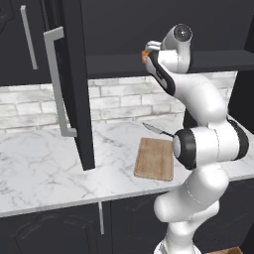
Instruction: Pick the bread, place it on the cutting board, pick the jam, place it on the counter, and close the cabinet.
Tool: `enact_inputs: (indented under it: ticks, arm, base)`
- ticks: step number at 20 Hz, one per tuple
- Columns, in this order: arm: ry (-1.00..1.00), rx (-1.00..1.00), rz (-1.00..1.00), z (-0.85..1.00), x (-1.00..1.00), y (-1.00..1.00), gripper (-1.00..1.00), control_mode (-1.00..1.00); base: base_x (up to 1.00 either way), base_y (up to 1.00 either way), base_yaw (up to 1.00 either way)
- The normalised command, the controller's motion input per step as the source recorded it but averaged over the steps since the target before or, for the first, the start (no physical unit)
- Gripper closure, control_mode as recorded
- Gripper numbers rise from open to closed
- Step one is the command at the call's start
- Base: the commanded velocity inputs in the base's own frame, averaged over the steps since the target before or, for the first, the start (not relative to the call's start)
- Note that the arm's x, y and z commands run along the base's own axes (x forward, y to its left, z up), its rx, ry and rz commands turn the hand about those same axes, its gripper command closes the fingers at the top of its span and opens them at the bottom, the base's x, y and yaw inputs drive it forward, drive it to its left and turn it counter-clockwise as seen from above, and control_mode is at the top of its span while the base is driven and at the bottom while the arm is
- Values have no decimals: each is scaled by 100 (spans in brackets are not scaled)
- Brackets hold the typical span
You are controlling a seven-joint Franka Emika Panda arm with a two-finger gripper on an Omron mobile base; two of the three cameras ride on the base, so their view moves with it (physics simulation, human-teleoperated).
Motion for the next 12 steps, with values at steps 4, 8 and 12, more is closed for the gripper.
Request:
enact_inputs:
  ticks: [4, 8, 12]
  arm:
    - [0, 0, 0, -10, 24, -4, -100, -100]
    - [0, 0, 0, -10, 26, -5, -100, -100]
    - [0, 0, 0, -8, 29, -1, -100, -100]
  base:
    - [0, 0, 0]
    - [0, 0, 0]
    - [0, 0, 0]
